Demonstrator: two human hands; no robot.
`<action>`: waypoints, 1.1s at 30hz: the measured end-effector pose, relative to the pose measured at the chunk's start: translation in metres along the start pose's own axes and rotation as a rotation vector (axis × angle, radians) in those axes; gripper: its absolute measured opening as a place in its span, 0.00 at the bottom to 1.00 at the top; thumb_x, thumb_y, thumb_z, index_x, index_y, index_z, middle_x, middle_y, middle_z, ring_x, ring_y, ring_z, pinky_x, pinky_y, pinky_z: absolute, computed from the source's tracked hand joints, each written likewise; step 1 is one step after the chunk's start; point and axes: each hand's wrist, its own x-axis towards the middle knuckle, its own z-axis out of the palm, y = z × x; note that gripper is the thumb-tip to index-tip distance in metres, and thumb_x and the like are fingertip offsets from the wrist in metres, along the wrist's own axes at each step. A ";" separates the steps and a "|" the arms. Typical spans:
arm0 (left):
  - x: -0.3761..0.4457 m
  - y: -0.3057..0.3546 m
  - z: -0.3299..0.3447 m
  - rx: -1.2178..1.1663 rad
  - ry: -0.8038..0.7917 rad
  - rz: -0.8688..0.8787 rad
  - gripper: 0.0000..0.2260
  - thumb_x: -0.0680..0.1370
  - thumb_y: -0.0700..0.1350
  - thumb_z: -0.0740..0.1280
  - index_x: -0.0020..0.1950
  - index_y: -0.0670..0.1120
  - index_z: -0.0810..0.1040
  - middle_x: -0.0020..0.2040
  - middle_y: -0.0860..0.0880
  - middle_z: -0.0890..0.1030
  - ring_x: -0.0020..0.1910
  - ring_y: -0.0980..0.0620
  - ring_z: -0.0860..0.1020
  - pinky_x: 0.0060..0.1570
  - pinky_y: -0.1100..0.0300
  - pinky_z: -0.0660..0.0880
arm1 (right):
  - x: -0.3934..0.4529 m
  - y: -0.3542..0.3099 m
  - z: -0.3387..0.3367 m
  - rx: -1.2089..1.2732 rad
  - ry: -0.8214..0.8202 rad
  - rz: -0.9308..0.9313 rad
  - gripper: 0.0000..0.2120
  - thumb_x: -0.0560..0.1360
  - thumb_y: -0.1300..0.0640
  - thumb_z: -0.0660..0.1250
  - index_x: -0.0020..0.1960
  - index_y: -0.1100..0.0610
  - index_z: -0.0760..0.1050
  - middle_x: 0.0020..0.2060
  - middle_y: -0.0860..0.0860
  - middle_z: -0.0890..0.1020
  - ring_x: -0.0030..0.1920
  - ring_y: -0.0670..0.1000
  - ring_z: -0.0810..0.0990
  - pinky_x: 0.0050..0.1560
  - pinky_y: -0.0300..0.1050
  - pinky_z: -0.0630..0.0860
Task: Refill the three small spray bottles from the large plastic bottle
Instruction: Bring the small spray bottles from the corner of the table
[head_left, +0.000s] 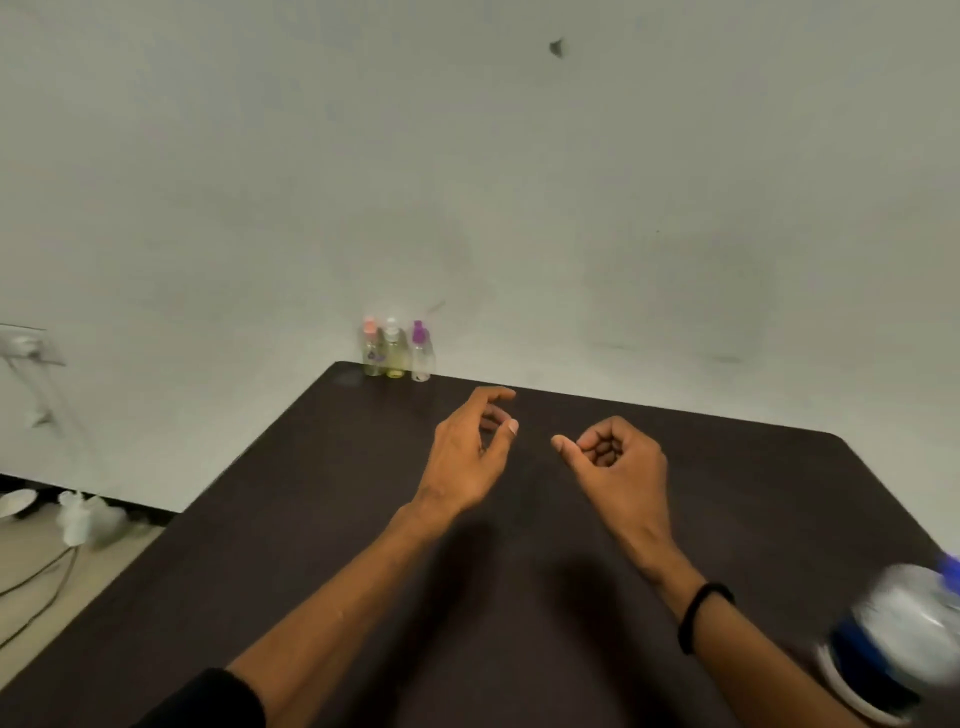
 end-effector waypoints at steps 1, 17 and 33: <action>0.012 -0.016 -0.009 -0.001 0.050 -0.056 0.14 0.83 0.45 0.69 0.69 0.50 0.77 0.51 0.55 0.82 0.51 0.61 0.81 0.50 0.71 0.77 | 0.013 0.004 0.027 0.012 -0.033 0.024 0.12 0.72 0.52 0.82 0.40 0.53 0.79 0.33 0.48 0.82 0.33 0.44 0.79 0.36 0.42 0.80; 0.151 -0.226 -0.108 0.015 0.383 -0.454 0.37 0.73 0.43 0.81 0.78 0.52 0.67 0.64 0.49 0.79 0.60 0.51 0.76 0.67 0.52 0.75 | 0.157 0.023 0.280 -0.019 -0.192 0.065 0.27 0.68 0.47 0.84 0.61 0.57 0.79 0.51 0.49 0.82 0.52 0.49 0.81 0.47 0.32 0.74; 0.175 -0.245 -0.101 0.126 0.319 -0.334 0.25 0.78 0.47 0.77 0.73 0.48 0.73 0.66 0.47 0.83 0.53 0.55 0.78 0.57 0.59 0.76 | 0.169 0.026 0.315 -0.144 -0.106 0.146 0.21 0.72 0.44 0.79 0.59 0.54 0.80 0.52 0.49 0.85 0.53 0.51 0.84 0.54 0.50 0.83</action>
